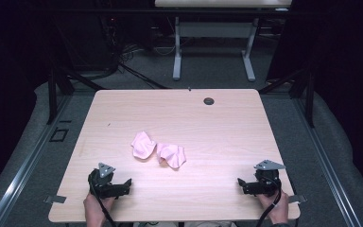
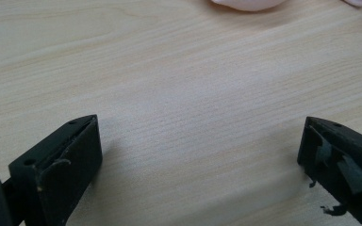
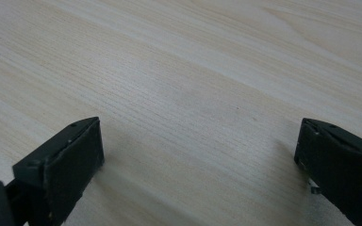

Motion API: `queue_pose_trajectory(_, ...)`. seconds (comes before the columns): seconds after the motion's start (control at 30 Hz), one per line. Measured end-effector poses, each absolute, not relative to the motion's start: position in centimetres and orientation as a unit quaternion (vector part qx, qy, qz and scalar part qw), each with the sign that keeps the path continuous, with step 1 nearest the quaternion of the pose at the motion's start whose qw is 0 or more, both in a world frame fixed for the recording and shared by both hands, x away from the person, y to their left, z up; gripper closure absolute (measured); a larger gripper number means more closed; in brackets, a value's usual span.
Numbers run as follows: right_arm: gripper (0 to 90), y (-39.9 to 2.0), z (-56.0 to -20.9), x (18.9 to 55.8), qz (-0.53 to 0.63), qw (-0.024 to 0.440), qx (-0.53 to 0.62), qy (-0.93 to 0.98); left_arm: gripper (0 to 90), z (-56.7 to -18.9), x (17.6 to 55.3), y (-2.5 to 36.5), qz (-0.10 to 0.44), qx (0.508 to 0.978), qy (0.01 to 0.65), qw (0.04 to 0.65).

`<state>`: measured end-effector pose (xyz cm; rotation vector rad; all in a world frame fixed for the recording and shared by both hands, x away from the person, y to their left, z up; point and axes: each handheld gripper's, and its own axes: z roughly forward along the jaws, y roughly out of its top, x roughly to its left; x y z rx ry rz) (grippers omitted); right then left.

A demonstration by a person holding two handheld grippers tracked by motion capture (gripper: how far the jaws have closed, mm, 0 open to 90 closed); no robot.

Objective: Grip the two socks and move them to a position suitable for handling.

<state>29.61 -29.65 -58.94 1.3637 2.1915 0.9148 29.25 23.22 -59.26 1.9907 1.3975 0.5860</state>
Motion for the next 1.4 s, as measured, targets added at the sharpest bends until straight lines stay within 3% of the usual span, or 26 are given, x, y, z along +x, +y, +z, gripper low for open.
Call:
queue_pose_trajectory(0.73,1.2,-29.7,-59.0,29.7,0.330,0.202,0.488,0.783,0.1,-58.8,29.3,23.0,0.221,0.753,0.535,0.314)
queue_pose_trajectory(1.07,1.4,-29.7,-59.0,29.6,0.330,0.203,0.487,0.783,0.1,-55.4,30.8,20.1,0.173,0.765,0.493,0.377)
queue_pose_trajectory(1.4,1.8,-29.7,-59.0,29.6,0.329,0.205,0.489,0.781,1.2,-54.7,33.9,15.4,0.131,0.788,0.460,0.388)
